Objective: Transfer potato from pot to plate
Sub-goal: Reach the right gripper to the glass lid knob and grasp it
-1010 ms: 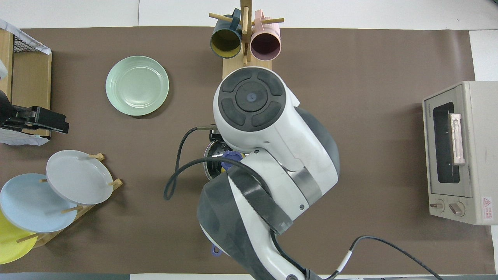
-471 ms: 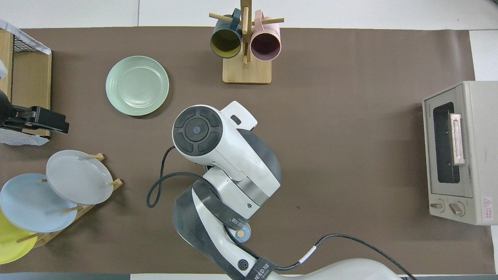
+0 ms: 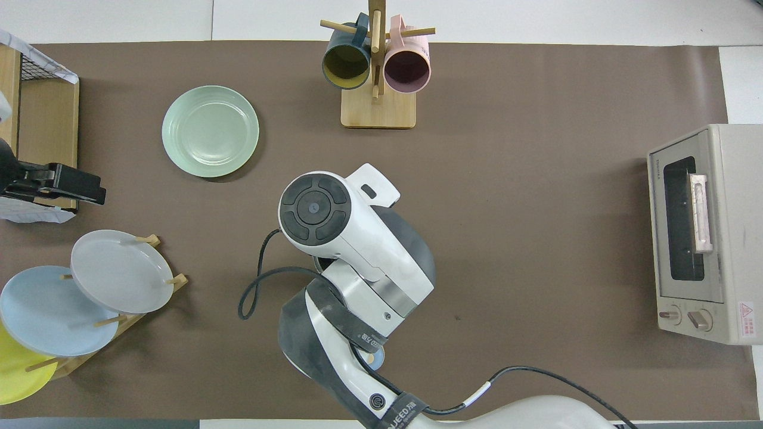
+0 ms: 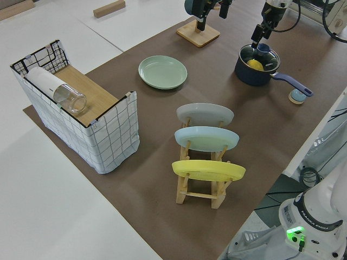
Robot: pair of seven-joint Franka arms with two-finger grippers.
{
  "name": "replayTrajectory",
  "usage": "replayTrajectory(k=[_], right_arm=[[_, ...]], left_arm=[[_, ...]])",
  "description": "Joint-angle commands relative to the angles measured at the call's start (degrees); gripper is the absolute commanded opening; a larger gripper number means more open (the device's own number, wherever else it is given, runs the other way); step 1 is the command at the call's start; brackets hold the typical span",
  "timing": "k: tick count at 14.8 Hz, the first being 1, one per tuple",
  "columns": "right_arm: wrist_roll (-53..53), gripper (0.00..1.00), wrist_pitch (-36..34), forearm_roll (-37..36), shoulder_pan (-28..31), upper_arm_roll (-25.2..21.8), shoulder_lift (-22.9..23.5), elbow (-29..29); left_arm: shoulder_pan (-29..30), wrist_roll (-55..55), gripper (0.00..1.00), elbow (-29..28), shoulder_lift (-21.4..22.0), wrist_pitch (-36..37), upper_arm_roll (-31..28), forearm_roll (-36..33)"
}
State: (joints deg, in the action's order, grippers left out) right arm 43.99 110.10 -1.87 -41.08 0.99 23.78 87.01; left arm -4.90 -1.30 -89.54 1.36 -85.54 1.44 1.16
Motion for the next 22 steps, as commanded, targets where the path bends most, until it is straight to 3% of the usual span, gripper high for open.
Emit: replayTrajectory(k=[1,9,18,22], right_arm=[[0.57,1.00,2.48,-0.76,-0.05,0.24,-3.12,5.18],[0.92,0.98,5.03,-0.59,-0.40,0.24,-4.01,8.17],[0.57,0.53,4.86,-0.67,-0.58,0.24,-4.01,7.65],[0.13,0.51,2.24,-0.85,-0.05,0.24,-3.74,4.41]], left_arm=[[0.15,-0.11,1.00,-0.64,0.93,0.37,0.14,-0.81],[0.15,-0.02,1.00,-0.64,0.84,-0.07,0.14,-0.81],[0.15,0.07,1.00,-0.64,0.84,-0.16,0.14,-0.81],[0.15,0.25,1.00,-0.64,0.84,-0.33,0.14,-0.72]])
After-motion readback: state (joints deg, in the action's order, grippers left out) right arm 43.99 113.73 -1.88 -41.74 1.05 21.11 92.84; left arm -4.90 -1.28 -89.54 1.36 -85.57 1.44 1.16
